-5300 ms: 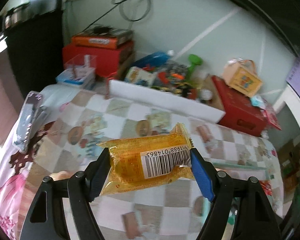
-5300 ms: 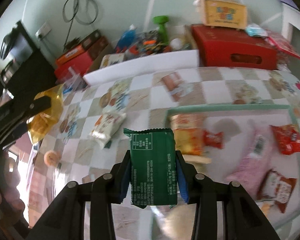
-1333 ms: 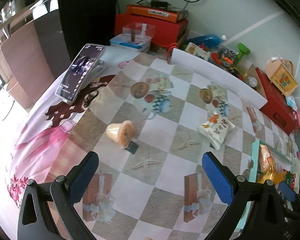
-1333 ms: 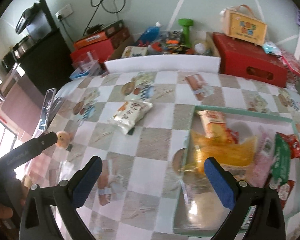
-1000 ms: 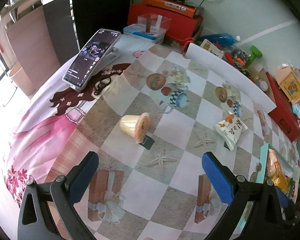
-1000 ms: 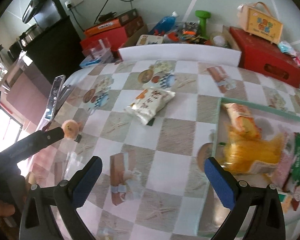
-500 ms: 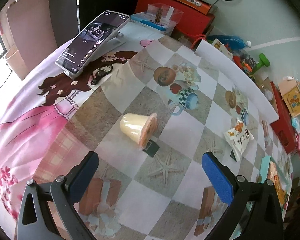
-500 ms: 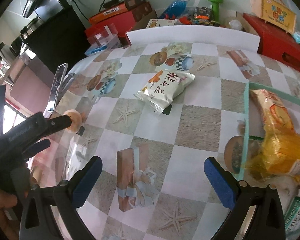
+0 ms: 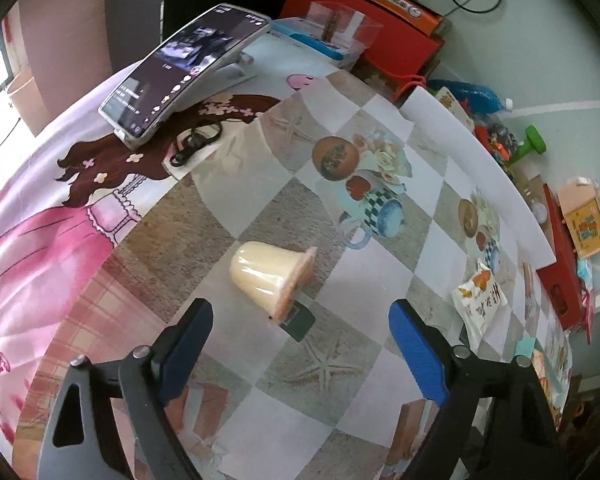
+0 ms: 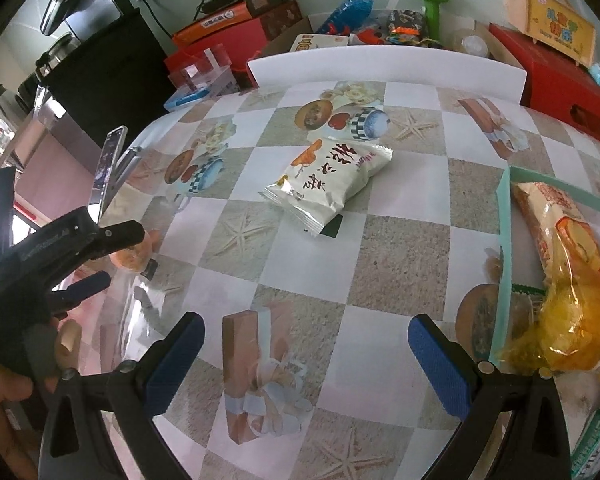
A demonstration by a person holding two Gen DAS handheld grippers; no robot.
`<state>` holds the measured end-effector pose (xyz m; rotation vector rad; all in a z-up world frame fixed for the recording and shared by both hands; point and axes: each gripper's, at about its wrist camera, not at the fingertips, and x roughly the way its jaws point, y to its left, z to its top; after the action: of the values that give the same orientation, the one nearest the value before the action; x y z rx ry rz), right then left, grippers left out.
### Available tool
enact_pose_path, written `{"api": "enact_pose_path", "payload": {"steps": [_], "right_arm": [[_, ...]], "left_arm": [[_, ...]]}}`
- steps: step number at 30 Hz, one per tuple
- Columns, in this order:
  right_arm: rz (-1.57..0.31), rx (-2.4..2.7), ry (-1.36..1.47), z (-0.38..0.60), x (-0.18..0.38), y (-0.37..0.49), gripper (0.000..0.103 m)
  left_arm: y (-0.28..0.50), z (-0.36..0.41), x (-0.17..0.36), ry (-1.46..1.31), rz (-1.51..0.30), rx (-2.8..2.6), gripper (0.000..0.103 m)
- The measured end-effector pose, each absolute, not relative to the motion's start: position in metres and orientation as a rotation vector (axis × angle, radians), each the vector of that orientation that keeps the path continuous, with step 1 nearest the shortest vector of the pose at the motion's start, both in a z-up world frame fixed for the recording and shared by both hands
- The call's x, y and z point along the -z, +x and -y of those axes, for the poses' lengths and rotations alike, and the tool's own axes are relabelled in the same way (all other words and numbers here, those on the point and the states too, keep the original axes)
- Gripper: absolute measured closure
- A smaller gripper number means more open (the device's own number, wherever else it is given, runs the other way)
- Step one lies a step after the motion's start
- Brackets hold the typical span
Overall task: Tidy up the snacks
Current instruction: 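Grasp the cream pudding cup with the left tool, then grasp the white-red snack bag with the right tool while the left tool holds the pudding cup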
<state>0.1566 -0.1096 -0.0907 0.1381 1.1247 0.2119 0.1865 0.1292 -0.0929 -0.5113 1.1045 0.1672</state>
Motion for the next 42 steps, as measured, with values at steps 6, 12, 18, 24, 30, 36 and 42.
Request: {"api": "enact_pose_path", "payload": {"steps": [6,12,18,24,30,36,42], "right_arm": [[-1.128,-0.205,0.122,0.108,0.093,0.157,0.0],[-1.132,-0.199,0.111,0.108,0.095,0.158,0.0],[-1.136,-0.202,0.136,0.111,0.097,0.165,0.0],[-1.125,-0.207,0.151,0.111,0.096,0.177,0.0],[-1.113,-0.197,0.163,0.109,0.095,0.189,0.0],[-1.138,-0.16,0.199,0.107,0.107,0.205,0.0],[-1.141,-0.077,0.188,0.102,0.113,0.231,0.001]], "left_arm": [[0.185,-0.14,0.102,-0.592,-1.117,-0.176,0.028],[0.186,-0.147,0.101,-0.617,-1.092,-0.186,0.029],[0.192,-0.147,0.103,-0.588,-1.093,-0.2,0.041],[0.196,-0.149,0.105,-0.562,-1.1,-0.208,0.057],[0.2,-0.152,0.107,-0.571,-1.095,-0.196,0.058],[0.205,-0.152,0.108,-0.561,-1.09,-0.186,0.058],[0.212,-0.147,0.107,-0.528,-1.08,-0.169,0.058]]}}
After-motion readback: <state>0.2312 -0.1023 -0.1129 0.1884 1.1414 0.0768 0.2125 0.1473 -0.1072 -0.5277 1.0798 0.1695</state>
